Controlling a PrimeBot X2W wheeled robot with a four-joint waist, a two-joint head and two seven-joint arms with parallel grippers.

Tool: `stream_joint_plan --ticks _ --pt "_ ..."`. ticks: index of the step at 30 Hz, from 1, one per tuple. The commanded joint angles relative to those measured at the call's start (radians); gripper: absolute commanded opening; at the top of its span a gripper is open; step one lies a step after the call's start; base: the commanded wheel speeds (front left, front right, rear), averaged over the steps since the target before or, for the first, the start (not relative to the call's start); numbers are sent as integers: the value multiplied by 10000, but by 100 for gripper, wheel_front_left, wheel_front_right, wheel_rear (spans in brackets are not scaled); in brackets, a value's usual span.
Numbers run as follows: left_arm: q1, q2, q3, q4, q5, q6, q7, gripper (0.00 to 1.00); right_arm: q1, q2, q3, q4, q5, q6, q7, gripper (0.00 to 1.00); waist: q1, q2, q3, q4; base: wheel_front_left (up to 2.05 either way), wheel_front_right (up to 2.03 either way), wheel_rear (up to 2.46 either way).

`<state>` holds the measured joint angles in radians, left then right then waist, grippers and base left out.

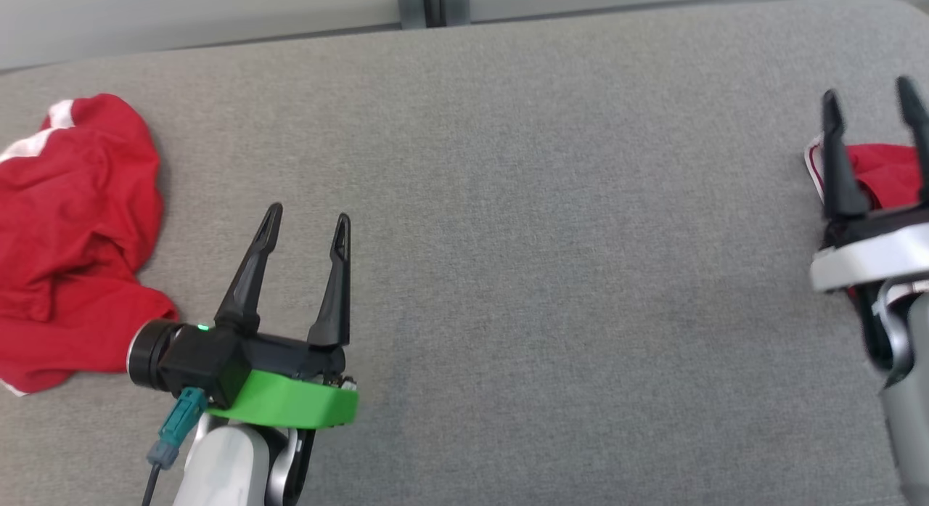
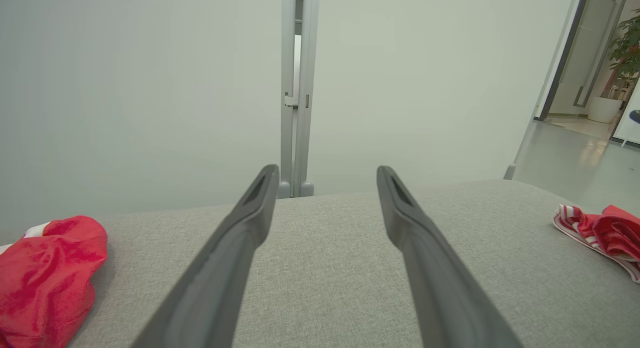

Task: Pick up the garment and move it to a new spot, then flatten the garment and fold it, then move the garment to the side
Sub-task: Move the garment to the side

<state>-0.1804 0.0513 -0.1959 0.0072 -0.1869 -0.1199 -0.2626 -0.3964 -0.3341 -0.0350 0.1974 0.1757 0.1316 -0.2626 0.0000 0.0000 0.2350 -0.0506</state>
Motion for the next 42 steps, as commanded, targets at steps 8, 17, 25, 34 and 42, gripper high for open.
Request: stream_joint_plan --ticks 8,17,25,34,42 --pt "724 -5 85 285 -491 248 -27 100 1844 1491 179 -971 -14 -20 -30 100 0 0 -765 604 0 0 0" --pt "853 -6 3 548 -730 357 -27 100 2698 2406 235 -1246 -174 -20 -30 100 0 0 -824 654 0 0 0" --pt "812 -5 68 728 -799 408 -27 100 2649 2515 334 -1243 -220 -19 -30 100 0 0 -846 570 0 0 0" --pt "753 -6 38 730 -843 387 -27 100 2678 2558 339 -1282 -171 -20 -30 100 0 0 -856 543 0 0 0" --pt "844 -6 27 747 -861 387 -27 100 2752 2562 351 -1188 -109 -20 -30 100 0 0 -945 566 0 0 0"
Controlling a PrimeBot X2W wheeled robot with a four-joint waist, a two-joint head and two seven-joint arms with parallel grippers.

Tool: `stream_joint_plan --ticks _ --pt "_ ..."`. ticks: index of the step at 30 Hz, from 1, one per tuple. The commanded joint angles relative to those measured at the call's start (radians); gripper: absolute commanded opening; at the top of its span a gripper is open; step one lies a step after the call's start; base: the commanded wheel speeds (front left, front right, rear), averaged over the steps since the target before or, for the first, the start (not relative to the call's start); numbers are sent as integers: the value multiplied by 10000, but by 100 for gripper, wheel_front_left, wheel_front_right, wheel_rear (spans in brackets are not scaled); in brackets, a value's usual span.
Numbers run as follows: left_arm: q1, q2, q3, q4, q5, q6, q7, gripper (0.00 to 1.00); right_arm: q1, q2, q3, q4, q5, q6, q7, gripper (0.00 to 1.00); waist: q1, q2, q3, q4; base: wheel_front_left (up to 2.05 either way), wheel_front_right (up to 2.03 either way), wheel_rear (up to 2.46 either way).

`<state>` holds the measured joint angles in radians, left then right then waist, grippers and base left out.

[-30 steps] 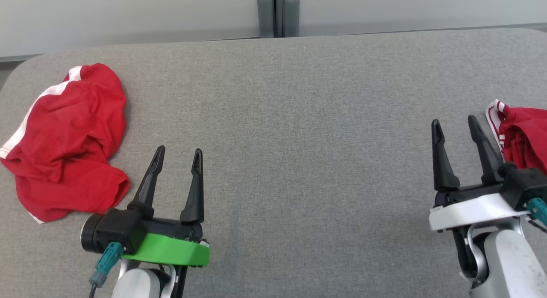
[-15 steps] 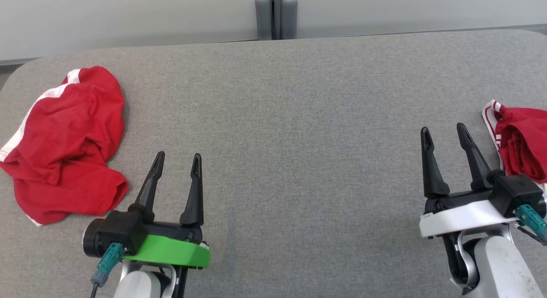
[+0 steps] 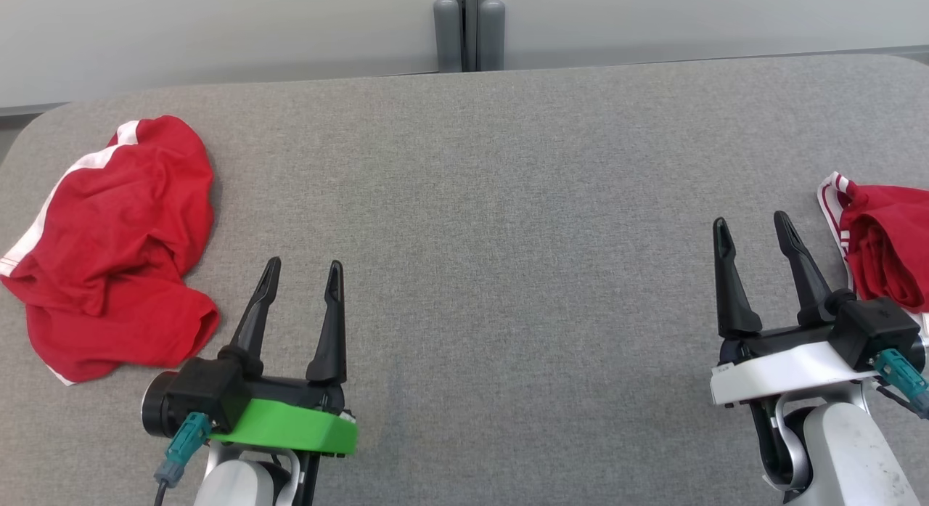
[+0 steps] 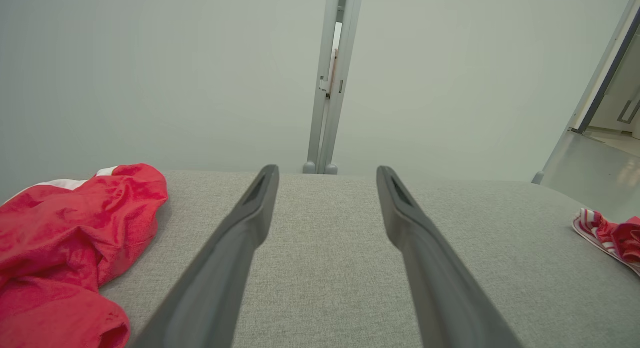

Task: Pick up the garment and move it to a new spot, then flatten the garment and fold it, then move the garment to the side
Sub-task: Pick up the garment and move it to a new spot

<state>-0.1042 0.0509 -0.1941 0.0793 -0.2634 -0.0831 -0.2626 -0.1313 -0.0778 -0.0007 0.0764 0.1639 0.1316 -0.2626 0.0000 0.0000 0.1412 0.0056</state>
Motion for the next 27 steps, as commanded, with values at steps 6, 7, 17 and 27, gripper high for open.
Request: stream_joint_plan --ticks 6,7,17,27 --pt "119 -2 -12 28 -78 4 -27 100 129 19 26 57 62 -19 -30 100 0 0 -10 48 0 0 0" --pt "117 -2 -17 30 -80 2 -27 100 138 23 28 62 69 -19 -30 100 0 0 -5 66 0 0 0" --pt "-13 1 -16 21 -120 76 -27 100 110 -98 184 108 87 -20 -30 100 0 0 193 772 0 0 0" --pt "-24 2 219 -11 -165 206 -27 100 -17 -285 691 222 165 -20 -30 100 0 0 360 2021 0 0 0"
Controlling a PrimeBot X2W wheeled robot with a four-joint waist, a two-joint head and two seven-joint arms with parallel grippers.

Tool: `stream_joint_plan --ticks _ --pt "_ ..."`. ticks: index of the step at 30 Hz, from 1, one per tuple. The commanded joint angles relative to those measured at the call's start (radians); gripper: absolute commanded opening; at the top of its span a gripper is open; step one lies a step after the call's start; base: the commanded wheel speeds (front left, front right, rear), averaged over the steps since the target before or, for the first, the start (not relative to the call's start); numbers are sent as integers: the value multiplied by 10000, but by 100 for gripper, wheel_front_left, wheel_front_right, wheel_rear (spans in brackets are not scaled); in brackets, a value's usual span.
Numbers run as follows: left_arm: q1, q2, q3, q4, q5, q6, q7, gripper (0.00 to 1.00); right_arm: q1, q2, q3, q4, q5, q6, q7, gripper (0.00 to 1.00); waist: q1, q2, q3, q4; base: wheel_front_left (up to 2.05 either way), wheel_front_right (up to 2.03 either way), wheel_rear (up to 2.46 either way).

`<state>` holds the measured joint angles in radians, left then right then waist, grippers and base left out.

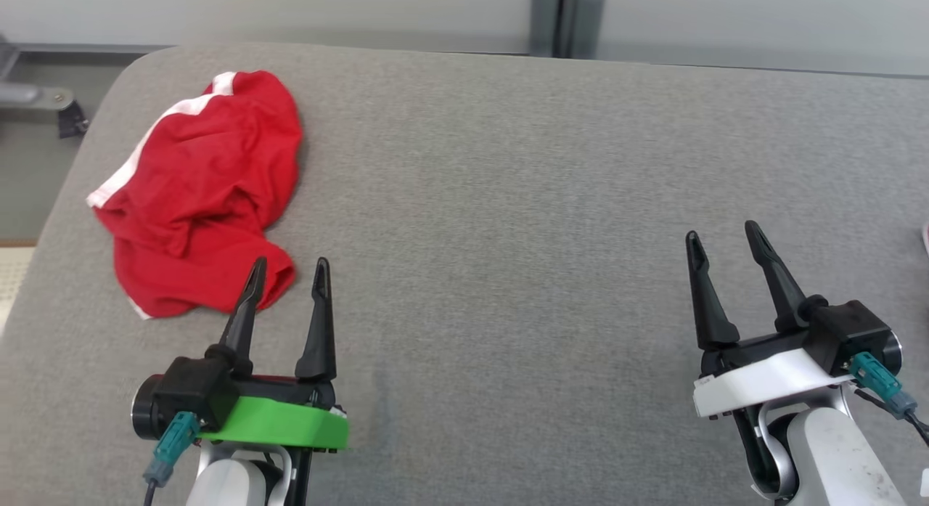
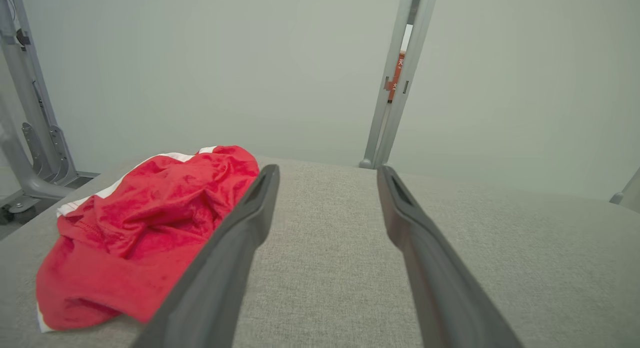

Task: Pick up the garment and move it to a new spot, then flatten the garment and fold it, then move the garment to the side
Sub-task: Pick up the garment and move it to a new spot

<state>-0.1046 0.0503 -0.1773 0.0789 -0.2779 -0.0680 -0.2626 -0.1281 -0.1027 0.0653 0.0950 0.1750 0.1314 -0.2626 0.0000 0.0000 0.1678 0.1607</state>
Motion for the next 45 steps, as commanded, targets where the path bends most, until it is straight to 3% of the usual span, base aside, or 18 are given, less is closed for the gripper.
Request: stream_joint_plan --ticks 1,15,26,33,38,45 --pt "-10 6 71 -1 -21 53 -27 100 -71 -55 67 53 65 -17 -30 100 0 0 96 581 0 0 0" --pt "239 6 302 57 8 116 -27 100 -208 -194 607 428 167 -17 -30 100 0 0 19 1606 0 0 0" --pt "108 6 448 -36 5 194 -27 100 -310 -248 665 430 224 -17 -30 100 0 0 153 1441 0 0 0" --pt "-398 8 1236 -34 259 32 -27 100 -499 -455 641 166 -115 -18 -30 100 0 0 626 1198 0 0 0" --pt "-1244 154 1867 753 906 -114 -15 100 -700 -776 308 -312 -480 -17 -28 100 0 0 1380 1036 0 0 0" --pt "-3364 1007 2246 3159 987 -267 217 100 -920 -1423 -385 -1722 -792 -18 497 100 0 0 2642 673 0 0 0"
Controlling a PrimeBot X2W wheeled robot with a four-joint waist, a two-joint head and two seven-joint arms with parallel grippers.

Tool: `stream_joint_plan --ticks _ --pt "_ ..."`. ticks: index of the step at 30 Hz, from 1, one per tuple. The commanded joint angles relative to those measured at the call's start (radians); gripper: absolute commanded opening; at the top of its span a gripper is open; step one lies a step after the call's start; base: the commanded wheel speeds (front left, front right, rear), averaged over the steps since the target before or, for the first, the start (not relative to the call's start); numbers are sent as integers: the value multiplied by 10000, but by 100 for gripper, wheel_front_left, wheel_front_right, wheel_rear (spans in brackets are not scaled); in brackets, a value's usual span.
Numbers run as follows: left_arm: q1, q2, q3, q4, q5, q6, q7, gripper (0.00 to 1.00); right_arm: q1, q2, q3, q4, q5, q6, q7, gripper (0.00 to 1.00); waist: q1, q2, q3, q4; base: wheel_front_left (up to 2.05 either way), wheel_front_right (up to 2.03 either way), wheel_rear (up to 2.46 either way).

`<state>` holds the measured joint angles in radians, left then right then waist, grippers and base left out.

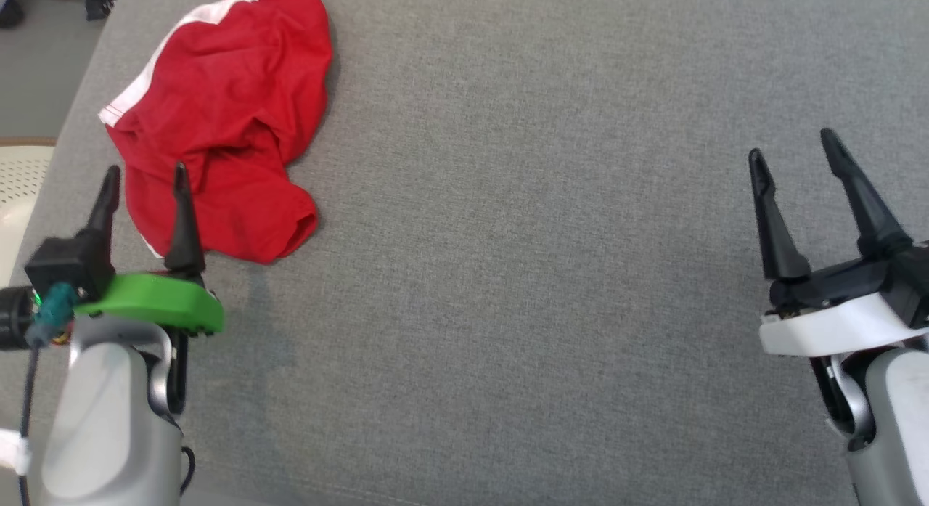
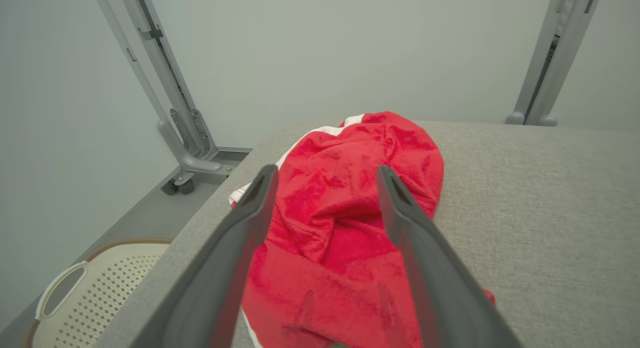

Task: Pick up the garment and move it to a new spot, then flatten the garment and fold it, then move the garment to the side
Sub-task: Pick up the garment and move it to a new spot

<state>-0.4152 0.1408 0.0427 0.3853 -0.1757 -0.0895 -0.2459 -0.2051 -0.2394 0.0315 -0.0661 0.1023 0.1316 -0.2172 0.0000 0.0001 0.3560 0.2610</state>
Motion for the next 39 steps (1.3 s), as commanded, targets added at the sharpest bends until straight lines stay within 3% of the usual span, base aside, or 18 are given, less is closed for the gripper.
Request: stream_joint_plan --ticks 1,12,20,21,22,23,32,39 --pt "-567 255 78 379 -91 -77 184 100 -168 -118 -118 -317 -94 -19 114 100 0 -1 911 -384 0 0 0" --pt "-3470 1363 335 3837 -1451 -365 2499 100 -304 -293 -317 -1646 -136 -19 453 100 0 -1 2053 -882 0 0 0" --pt "-4387 1822 387 5532 -1546 -225 2542 100 -286 -355 -308 -1759 -116 -20 398 100 0 -1 2249 -1054 0 0 0" --pt "-4447 1824 381 5700 -1581 -245 2442 87 -292 -366 -299 -1746 -105 -19 394 100 0 -1 2244 -1074 0 0 0" --pt "-4480 1821 340 5790 -1577 -269 2293 39 -308 -362 -292 -1733 -103 -19 393 100 0 -1 2227 -1089 0 0 0" --pt "-4512 1847 326 5851 -1577 -283 2145 0 -328 -339 -301 -1725 -94 -19 377 100 0 -1 2204 -1100 0 0 0" --pt "-4710 2426 -287 6021 -747 -118 303 0 -208 -116 168 -1132 -67 -20 26 100 0 -1 1382 -1050 0 0 0" --pt "-4382 2691 -1057 4159 85 -140 -182 0 -48 280 237 -470 52 -20 -268 100 0 -1 186 -1128 0 0 0"
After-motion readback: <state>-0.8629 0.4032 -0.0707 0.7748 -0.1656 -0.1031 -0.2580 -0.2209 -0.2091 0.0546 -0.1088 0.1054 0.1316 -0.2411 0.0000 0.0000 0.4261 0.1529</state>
